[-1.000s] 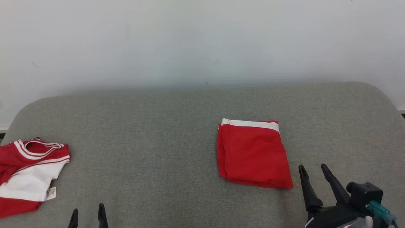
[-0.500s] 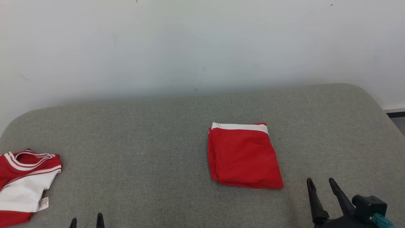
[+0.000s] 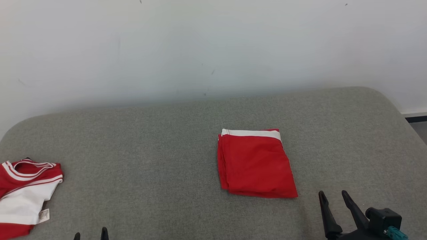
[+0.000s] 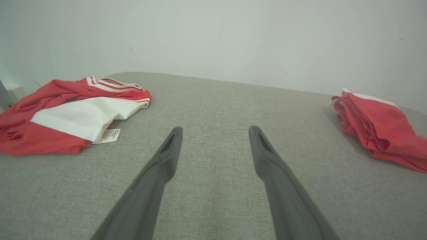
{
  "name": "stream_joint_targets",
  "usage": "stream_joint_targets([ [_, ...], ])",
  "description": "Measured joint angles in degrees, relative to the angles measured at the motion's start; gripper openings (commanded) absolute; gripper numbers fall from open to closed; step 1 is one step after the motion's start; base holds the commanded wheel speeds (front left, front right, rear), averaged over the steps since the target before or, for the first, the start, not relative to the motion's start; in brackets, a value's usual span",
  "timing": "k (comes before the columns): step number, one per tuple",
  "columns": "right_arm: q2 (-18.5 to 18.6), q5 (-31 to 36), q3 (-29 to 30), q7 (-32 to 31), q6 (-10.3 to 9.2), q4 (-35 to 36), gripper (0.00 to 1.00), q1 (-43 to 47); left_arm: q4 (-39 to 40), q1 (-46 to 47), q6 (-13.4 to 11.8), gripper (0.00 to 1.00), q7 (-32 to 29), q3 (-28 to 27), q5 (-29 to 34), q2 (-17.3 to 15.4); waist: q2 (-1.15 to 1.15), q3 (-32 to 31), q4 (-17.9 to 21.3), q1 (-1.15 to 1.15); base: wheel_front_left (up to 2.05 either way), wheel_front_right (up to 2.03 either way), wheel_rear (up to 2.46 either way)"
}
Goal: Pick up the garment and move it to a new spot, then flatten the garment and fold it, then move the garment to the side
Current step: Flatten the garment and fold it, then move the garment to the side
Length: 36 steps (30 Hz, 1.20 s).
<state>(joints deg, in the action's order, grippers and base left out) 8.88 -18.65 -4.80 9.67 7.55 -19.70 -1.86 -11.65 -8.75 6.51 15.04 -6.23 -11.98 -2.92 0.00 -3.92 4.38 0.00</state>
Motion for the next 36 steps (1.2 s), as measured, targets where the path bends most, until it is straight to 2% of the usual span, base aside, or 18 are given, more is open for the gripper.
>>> stream_joint_targets([
  [22, -0.3, -0.5, -0.7, -0.9, 0.0, -0.6, 1.0, -1.0, -0.4, 0.6, 0.1, 1.0, 0.0, 0.2, 0.3, 0.0, 0.0, 1.4, -0.7, 0.0, 0.0, 0.0, 0.0],
  [28, 0.5, -1.2, -0.7, -8.5, 0.0, 1.4, 1.0, -3.9, 0.1, 1.0, 0.1, 1.0, 0.0, 1.2, 0.4, 0.0, 0.0, 2.3, -1.7, 0.0, 0.0, 0.0, 0.0],
  [36, 2.9, -3.3, 2.2, -32.2, 0.0, 3.7, 1.0, -11.8, 1.8, 2.9, 0.1, 1.0, 0.0, 3.0, 1.0, 0.0, 0.0, 4.7, -3.7, 0.0, 0.0, 0.0, 0.0],
])
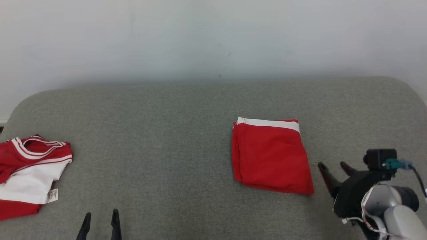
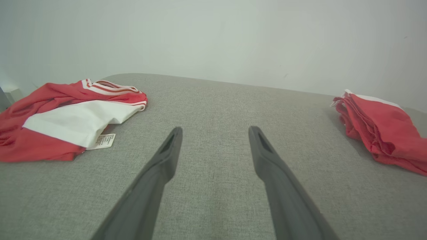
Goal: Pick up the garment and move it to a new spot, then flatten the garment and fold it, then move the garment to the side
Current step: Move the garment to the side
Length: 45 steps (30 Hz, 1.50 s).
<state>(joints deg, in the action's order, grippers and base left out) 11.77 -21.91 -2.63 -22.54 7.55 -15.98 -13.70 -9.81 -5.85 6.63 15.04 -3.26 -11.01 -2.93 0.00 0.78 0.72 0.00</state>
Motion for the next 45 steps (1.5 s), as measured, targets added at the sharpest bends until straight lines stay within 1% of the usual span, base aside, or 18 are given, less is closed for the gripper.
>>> stream_joint_targets([
  [2, 0.4, 0.2, 1.9, -4.8, 0.0, 0.1, 1.0, -2.1, 0.3, 0.9, 0.0, 1.0, 0.0, 0.9, 0.0, 0.0, 0.0, 0.9, -0.8, 0.0, 0.0, 0.0, 0.0],
  [6, -0.1, 0.3, 5.1, -14.4, 0.0, -1.0, 1.0, -6.0, 0.6, 2.4, 0.2, 1.0, 0.0, 2.4, -0.1, 0.0, 0.0, 3.1, -2.6, 0.01, 0.0, 0.0, 0.0],
  [7, -0.1, 0.3, 5.1, -14.4, 0.0, -1.0, 1.0, -6.0, 0.6, 2.4, 0.2, 1.0, 0.0, 2.4, -0.1, 0.0, 0.0, 3.1, -2.6, 0.01, 0.0, 0.0, 0.0],
  [8, -0.6, 0.7, 6.9, -17.3, 0.0, -1.6, 1.0, -7.8, 0.8, 3.1, 0.2, 1.0, 0.0, 3.1, -0.2, 0.0, -0.01, 4.4, -3.5, 0.01, 0.0, 0.0, 0.0],
  [9, -0.8, 1.5, 7.9, -18.4, 0.0, -2.0, 1.0, -8.8, 0.9, 3.6, 0.2, 1.0, 0.0, 3.3, -0.2, 0.0, -0.01, 5.0, -3.9, 0.0, 0.0, 0.0, 0.0],
  [14, -2.6, 5.5, 11.9, -22.0, 0.0, -4.5, 1.0, -11.7, 1.4, 5.3, -0.1, 1.0, 0.0, 4.4, -0.7, 0.0, -0.01, 8.2, -6.3, 0.01, 0.0, 0.0, 0.0],
  [15, -2.6, 5.5, 11.9, -22.0, 0.0, -4.5, 1.0, -11.7, 1.4, 5.3, -0.1, 1.0, 0.0, 4.4, -0.7, 0.0, -0.01, 8.2, -6.3, 0.01, 0.0, 0.0, 0.0],
  [22, -4.3, 11.3, 16.0, -24.8, 0.0, -6.7, 1.0, -13.6, 1.9, 6.3, -0.3, 1.0, 0.0, 5.4, -1.2, 0.0, -0.01, 12.0, -9.1, 0.01, 0.0, 0.0, 0.0],
  [26, -4.9, 12.1, 17.1, -26.1, 0.0, -7.1, 1.0, -14.9, 1.9, 7.1, -0.4, 1.0, 0.0, 6.0, -1.4, 0.0, 0.0, 13.7, -9.9, 0.0, 0.0, 0.0, 0.0],
  [28, -4.8, 12.5, 16.7, -26.8, 0.0, -7.0, 0.0, -15.3, 1.9, 7.3, -0.6, 1.0, 0.0, 6.2, -1.6, 0.0, 0.0, 14.4, -10.1, 0.0, 0.0, 0.0, 0.0],
  [33, -3.6, 12.9, 12.5, -28.0, 0.0, -5.5, 0.0, -16.1, 2.4, 8.1, -0.6, 1.0, 0.0, 6.3, -1.6, 0.0, 0.0, 15.5, -9.2, 0.01, 0.0, 0.0, 0.0],
  [36, -1.9, 12.8, 9.1, -28.7, 0.04, -4.2, 0.0, -16.6, 3.2, 8.5, -0.7, 1.0, 0.0, 6.1, -1.2, 0.0, 0.0, 15.9, -7.8, 0.0, 0.0, 0.0, 0.0],
  [40, 2.1, 12.6, 4.0, -29.4, 0.01, -2.8, 0.0, -17.7, 4.6, 9.4, -0.6, 1.0, 0.0, 6.1, -0.1, 0.0, -0.01, 16.6, -5.2, 0.01, 0.0, 0.0, 0.0],
  [45, 6.7, 11.3, -1.0, -26.7, 0.01, -1.2, 0.0, -19.3, 6.9, 11.2, -0.1, 1.0, 0.0, 6.4, 1.4, 0.0, -0.01, 17.8, -1.1, 0.01, 0.0, 0.0, 0.0],
])
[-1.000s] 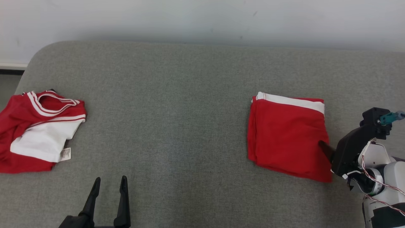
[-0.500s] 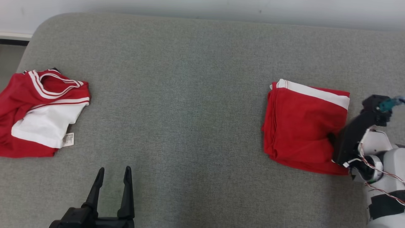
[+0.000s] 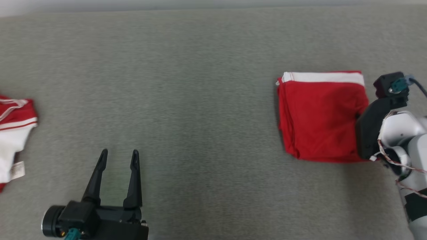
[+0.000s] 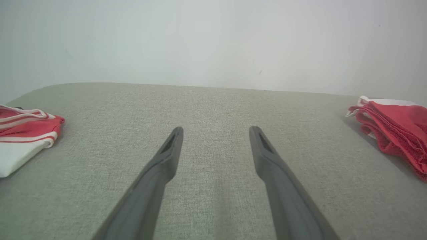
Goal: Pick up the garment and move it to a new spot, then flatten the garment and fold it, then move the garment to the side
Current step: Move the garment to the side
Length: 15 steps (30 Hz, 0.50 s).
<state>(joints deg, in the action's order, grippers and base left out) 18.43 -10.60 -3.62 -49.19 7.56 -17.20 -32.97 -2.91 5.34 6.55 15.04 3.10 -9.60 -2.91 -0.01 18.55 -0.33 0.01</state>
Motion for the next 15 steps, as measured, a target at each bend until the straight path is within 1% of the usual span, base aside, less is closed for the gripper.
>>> stream_joint_targets([
  [4, 4.0, -0.5, -2.8, 3.5, 0.0, -0.5, 0.0, -1.9, 2.1, 1.4, 0.5, 1.0, 0.0, 0.8, 1.5, -0.4, 0.0, 1.4, 3.7, -0.01, 0.0, 0.0, 0.0],
  [7, 6.3, -0.7, -3.9, 6.6, 0.0, -2.2, 0.0, -3.3, 3.4, 2.6, 0.6, 1.0, 0.0, 1.8, 2.6, -1.3, 0.0, 2.7, 6.4, 0.0, 0.0, 0.0, 0.0],
  [11, 8.7, -0.4, -4.6, 12.0, 0.0, -4.7, 0.0, -5.4, 5.4, 3.8, 0.6, 1.0, 0.0, 3.0, 3.3, -3.1, 0.0, 4.8, 9.8, 0.0, 0.0, 0.0, 0.0],
  [15, 10.9, -0.3, -5.9, 18.0, 0.0, -8.0, 0.0, -8.1, 7.3, 4.6, 0.9, 1.0, 0.0, 3.9, 3.8, -5.0, 0.0, 7.5, 12.3, 0.0, 0.0, 0.0, 0.0],
])
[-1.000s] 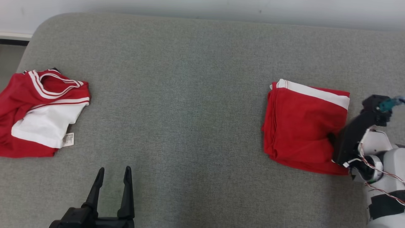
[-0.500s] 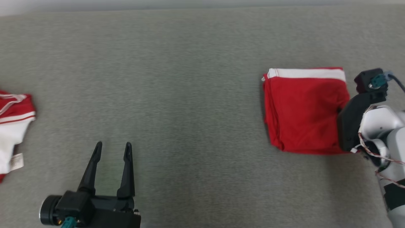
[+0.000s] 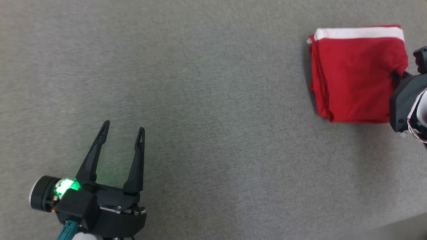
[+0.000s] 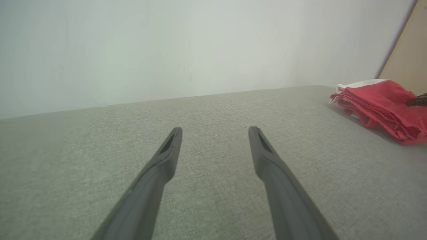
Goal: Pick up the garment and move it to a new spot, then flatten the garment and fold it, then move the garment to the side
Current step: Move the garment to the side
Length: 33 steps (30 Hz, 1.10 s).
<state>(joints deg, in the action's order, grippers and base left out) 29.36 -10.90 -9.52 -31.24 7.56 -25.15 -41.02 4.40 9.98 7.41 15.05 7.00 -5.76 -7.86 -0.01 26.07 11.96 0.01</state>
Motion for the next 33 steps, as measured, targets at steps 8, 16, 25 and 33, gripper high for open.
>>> stream_joint_targets([
  [8, 4.2, 1.0, -4.7, 10.7, 0.0, -6.0, 0.0, -5.7, 2.0, 0.2, 0.0, 1.0, 0.0, 1.1, 0.2, -3.2, 0.0, 5.1, 4.0, 0.0, 0.0, 0.0, 0.0],
  [16, 7.7, 0.9, -7.2, 19.7, 0.0, -11.3, 0.0, -10.6, 4.7, 0.3, 0.1, 1.0, 0.1, 1.0, 0.4, -5.4, 0.01, 9.0, 6.5, -0.02, 0.0, 0.0, 0.0],
  [25, 8.2, 2.2, -9.3, 27.3, 0.0, -14.7, 0.0, -14.4, 7.0, 0.2, -0.3, 1.0, 0.2, 1.1, 0.7, -6.6, 0.02, 11.9, 7.7, -0.02, 0.0, 0.0, 0.0],
  [33, 7.7, 6.8, -6.9, 29.2, 0.0, -16.6, 0.0, -15.2, 7.0, 0.3, -0.6, 1.0, 0.0, 1.1, 0.5, -6.9, 0.02, 12.1, 8.1, -0.02, 0.0, 0.0, 0.0],
])
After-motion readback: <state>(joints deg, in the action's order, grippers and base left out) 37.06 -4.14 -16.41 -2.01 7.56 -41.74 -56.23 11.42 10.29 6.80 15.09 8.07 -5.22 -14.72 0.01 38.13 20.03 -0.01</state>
